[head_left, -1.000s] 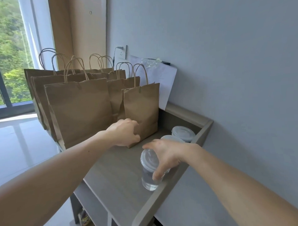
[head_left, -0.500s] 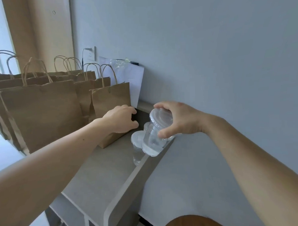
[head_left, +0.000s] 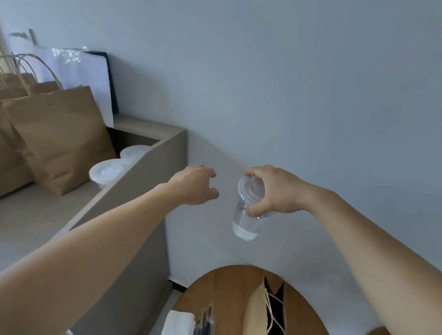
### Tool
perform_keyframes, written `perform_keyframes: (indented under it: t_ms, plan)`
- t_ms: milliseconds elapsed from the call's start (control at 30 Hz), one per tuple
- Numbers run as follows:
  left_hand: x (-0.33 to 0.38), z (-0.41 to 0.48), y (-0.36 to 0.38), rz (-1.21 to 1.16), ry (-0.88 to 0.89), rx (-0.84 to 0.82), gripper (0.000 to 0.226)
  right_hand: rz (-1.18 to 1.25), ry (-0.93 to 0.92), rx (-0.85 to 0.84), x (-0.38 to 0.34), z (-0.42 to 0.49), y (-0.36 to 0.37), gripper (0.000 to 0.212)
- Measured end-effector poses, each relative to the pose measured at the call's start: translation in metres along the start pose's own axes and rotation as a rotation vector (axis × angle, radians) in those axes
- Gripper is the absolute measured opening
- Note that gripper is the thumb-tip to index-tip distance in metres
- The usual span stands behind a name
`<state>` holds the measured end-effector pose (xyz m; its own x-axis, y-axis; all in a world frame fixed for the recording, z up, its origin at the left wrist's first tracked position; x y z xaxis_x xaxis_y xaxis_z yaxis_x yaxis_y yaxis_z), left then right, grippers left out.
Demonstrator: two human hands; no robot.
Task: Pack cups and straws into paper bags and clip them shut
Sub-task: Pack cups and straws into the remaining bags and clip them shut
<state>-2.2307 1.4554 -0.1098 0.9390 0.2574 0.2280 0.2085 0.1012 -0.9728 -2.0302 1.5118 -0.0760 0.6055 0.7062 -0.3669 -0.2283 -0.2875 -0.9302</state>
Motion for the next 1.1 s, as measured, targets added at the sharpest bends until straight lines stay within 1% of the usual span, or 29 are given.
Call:
perform_keyframes:
  t_ms: [100,200,367,500,633,733,800,833,867,967,1033,1100]
  plan:
    - [0.045,0.001,0.050,-0.010,0.019,-0.083,0.060,0.004,0.082,-0.046,0.059,-0.023,0.019,0.106]
    - [0.076,-0.001,0.105,-0.038,0.032,-0.206,0.062,0.012,0.150,-0.076,0.107,-0.041,0.040,0.113]
    - [0.095,-0.020,0.190,0.007,0.014,-0.429,0.065,0.053,0.224,-0.079,0.160,-0.056,0.080,0.112]
    - [0.088,-0.033,0.230,0.058,0.027,-0.612,0.074,0.116,0.286,-0.087,0.177,-0.057,0.109,0.115]
    - [0.084,-0.048,0.263,0.009,0.049,-0.734,0.087,0.128,0.308,-0.100,0.180,-0.054,0.130,0.118]
    - [0.083,-0.062,0.286,-0.003,0.077,-0.862,0.099,0.137,0.323,-0.091,0.179,-0.051,0.142,0.120]
    - [0.084,-0.072,0.300,-0.021,0.059,-0.941,0.104,0.142,0.340,-0.079,0.179,-0.049,0.149,0.120]
    - [0.086,-0.077,0.306,-0.025,0.050,-0.950,0.099,0.142,0.345,-0.073,0.178,-0.048,0.152,0.119]
    - [0.088,-0.081,0.311,-0.023,0.041,-0.933,0.089,0.142,0.348,-0.067,0.177,-0.048,0.156,0.117]
    - [0.094,-0.089,0.321,-0.075,-0.005,-0.806,0.057,0.137,0.352,-0.046,0.173,-0.049,0.167,0.112]
    - [0.096,-0.092,0.326,-0.179,-0.077,-0.747,0.044,0.133,0.347,-0.046,0.170,-0.053,0.174,0.111]
    - [0.096,-0.094,0.327,-0.271,-0.149,-0.727,0.036,0.129,0.344,-0.060,0.168,-0.058,0.176,0.111]
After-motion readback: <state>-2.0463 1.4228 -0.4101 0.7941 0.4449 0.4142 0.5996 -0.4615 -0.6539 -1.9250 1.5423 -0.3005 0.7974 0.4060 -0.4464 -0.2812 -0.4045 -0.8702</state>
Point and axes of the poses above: each hand's wrist, its own z-axis towards the middle knuckle, its own y-axis out of the palm, x = y × z, the point moved 3 cm from there along z, towards the middle knuckle, and after that the axes turned 3 degrees about -y, right-handed, at the moved point
